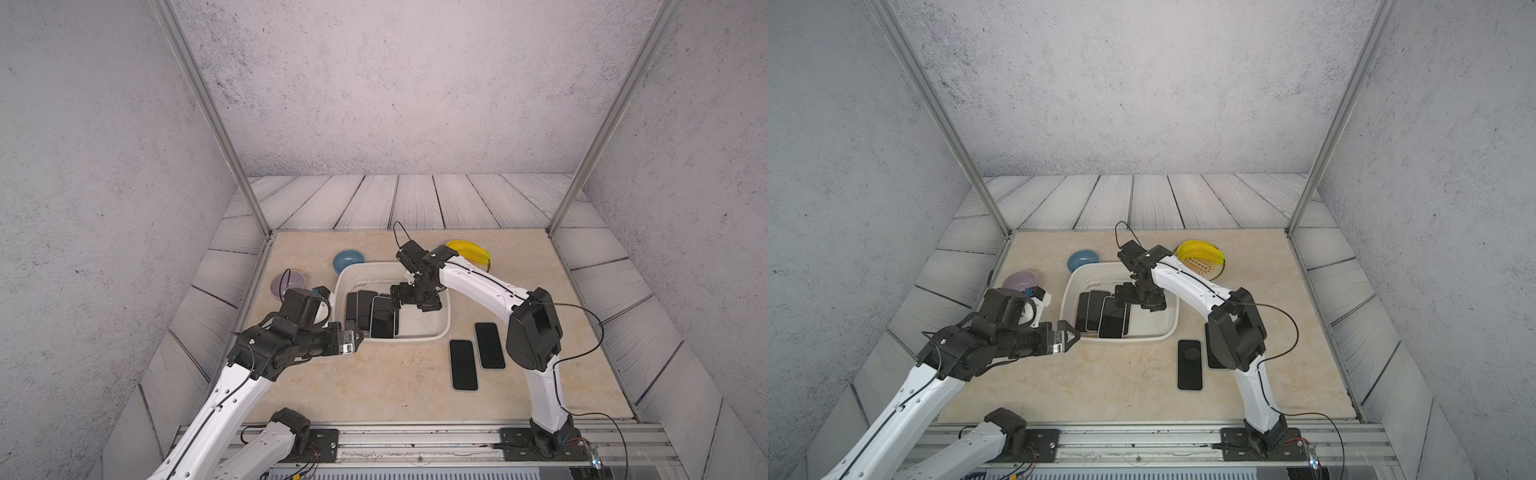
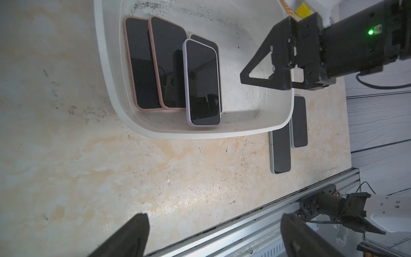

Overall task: Take the phone out of the storage box
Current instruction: Pick up the phone from the storage box.

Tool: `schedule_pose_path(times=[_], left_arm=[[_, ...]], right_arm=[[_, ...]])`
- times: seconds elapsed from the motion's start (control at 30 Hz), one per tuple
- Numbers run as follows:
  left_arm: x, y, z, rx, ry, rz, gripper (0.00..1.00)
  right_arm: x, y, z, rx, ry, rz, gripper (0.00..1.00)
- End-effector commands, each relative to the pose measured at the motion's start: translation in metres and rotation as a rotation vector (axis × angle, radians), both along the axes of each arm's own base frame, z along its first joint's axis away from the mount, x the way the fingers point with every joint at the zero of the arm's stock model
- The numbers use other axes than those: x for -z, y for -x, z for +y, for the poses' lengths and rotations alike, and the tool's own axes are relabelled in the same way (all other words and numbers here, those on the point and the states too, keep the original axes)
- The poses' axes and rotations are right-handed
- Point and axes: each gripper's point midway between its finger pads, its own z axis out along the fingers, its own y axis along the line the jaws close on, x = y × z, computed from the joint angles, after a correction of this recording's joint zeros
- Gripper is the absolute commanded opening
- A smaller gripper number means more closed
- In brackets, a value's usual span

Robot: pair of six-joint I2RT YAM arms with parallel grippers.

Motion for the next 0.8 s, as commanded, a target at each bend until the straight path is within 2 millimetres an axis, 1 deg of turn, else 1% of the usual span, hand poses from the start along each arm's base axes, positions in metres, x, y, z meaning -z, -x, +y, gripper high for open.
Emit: schedule_pose_path(times=[0.0,0.2,0.6,0.77], left_arm=[[0.0,0.006,0.009,-0.003,-0.043,0.001,0.99],[0.003,0.008,0.011,0.0,-0.051,0.004,0.99],[0.008,0.012,0.013,0.026,-0.069,0.017,0.99],[0.007,0.013,0.014,0.035,-0.079,0.017,0.98]], right_arm=[[0.006,0.001,0.011,0.002,0.003,0.023,1.0],[0.025,-0.002,0.023,-0.008,0.009,0.034,1.0],[0.036,-0.004,0.056,-0.036,-0.028,0.044,1.0],[0.044,-0.005,0.061,-0.035,-0.008,0.052,1.0]])
